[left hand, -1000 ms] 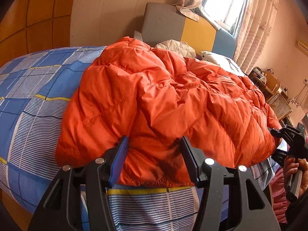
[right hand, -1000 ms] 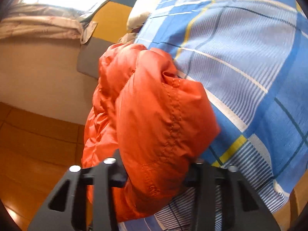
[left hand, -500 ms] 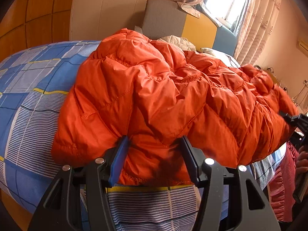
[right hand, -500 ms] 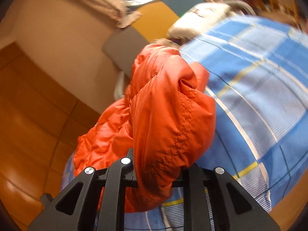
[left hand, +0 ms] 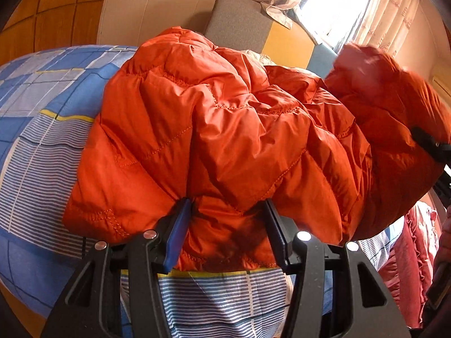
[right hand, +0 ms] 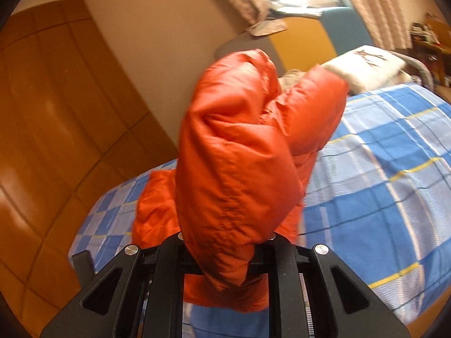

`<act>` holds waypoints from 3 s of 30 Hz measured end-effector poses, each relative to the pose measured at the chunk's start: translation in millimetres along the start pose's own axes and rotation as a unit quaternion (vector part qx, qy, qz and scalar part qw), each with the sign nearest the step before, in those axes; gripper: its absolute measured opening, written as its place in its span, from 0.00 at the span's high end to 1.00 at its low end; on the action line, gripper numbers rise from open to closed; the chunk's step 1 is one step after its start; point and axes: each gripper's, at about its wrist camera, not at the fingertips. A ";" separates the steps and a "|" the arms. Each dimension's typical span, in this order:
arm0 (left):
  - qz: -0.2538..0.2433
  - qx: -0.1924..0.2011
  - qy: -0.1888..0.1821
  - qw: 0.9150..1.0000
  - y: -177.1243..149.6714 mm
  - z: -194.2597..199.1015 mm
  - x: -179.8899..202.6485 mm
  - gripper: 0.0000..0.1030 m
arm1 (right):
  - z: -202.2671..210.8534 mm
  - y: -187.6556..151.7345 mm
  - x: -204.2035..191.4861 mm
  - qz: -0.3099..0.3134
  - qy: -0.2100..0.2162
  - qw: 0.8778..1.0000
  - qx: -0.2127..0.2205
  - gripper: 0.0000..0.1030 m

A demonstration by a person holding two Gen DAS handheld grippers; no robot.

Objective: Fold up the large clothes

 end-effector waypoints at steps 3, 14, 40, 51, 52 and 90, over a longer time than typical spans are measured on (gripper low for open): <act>0.010 0.000 -0.007 1.000 0.1 0.8 -6.0 0.50 | -11.4 1.5 -20.0 0.019 0.017 1.000 -0.008 0.84; 0.004 -0.003 -0.005 1.000 -1.7 13.4 -5.1 0.49 | -37.4 -2.3 -72.9 0.076 0.042 0.996 -0.034 0.84; -0.094 -0.020 0.016 0.995 6.4 57.3 -50.7 0.48 | -77.6 -12.4 -129.4 0.197 0.022 0.976 -0.089 0.84; -0.078 -0.027 0.016 0.996 8.5 56.2 -68.4 0.49 | -86.5 -23.1 -137.9 0.167 -0.014 0.981 -0.099 0.84; -0.076 -0.028 0.015 0.997 8.7 56.7 -70.2 0.49 | -88.0 -25.3 -140.1 0.166 -0.014 0.981 -0.101 0.84; -0.079 -0.022 0.040 0.996 33.3 82.4 -106.1 0.54 | -138.9 -96.6 -197.4 0.127 -0.128 0.981 -0.073 0.84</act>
Point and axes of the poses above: each gripper's, at about its wrist camera, not at the fingertips, and z roughly against the way its jaws point, x to its right, y to its top, and after that the axes turned 12 degrees about z, right-handed
